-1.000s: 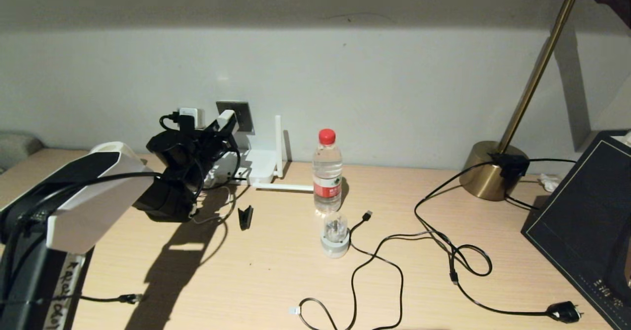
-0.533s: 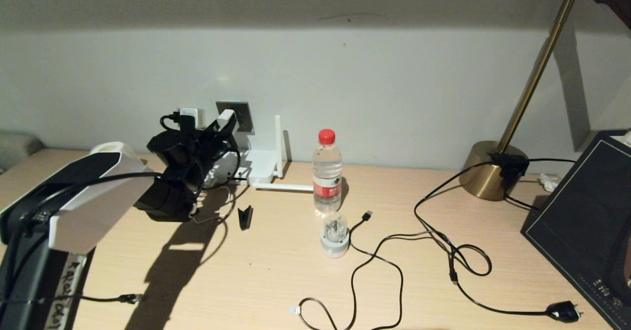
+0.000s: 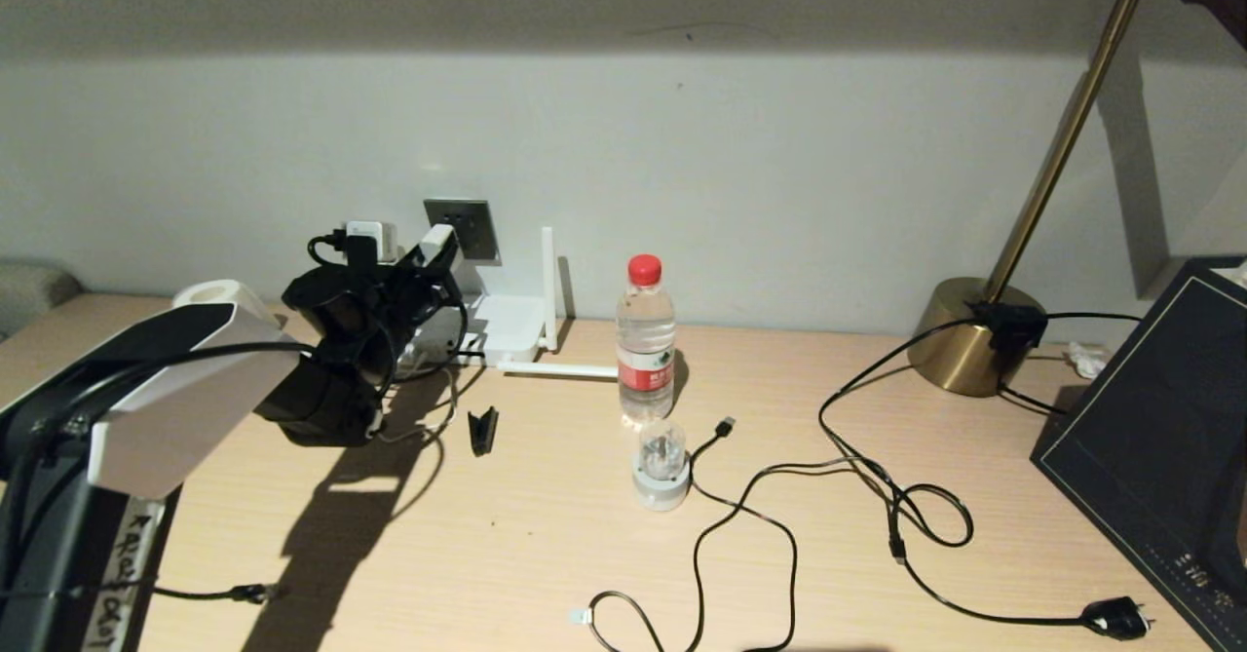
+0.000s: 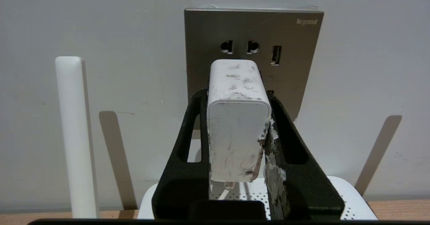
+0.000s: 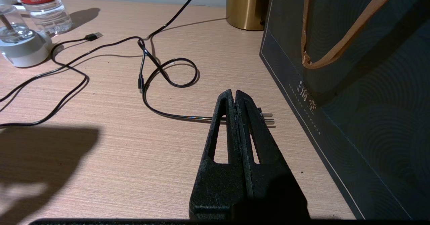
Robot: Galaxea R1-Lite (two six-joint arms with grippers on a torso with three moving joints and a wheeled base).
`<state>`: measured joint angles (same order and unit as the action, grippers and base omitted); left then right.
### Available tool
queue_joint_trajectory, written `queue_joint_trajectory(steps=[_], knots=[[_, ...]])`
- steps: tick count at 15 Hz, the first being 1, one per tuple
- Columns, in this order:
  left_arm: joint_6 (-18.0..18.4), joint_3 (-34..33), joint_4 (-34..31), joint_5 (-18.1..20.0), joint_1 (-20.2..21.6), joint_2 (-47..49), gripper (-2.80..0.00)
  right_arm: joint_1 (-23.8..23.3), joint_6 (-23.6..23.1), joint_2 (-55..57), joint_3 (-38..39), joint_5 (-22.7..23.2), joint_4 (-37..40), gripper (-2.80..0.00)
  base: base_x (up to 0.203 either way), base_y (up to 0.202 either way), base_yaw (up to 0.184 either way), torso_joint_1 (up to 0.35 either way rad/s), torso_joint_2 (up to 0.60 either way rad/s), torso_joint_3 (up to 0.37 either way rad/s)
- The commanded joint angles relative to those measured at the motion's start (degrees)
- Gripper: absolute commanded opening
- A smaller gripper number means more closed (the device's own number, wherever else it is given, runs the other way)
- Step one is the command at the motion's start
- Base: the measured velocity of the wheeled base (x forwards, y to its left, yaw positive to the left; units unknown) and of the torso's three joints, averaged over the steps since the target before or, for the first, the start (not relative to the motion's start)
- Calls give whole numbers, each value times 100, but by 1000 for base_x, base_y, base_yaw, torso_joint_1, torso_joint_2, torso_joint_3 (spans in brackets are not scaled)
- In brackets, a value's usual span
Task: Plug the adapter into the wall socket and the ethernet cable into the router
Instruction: Pick up plug
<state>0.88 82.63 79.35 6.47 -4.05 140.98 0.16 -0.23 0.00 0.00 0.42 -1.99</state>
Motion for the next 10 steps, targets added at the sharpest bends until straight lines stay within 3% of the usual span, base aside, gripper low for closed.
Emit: queue_joint_trajectory(steps=[1,10], knots=[[0,25,53,12,-8,-10,-280,2,-4,0,62,2,-3,-280,0,0,0,0,0,0],[9,166,-25,12,-52,-1,-280,2,-4,0,62,2,-3,-280,0,0,0,0,0,0]])
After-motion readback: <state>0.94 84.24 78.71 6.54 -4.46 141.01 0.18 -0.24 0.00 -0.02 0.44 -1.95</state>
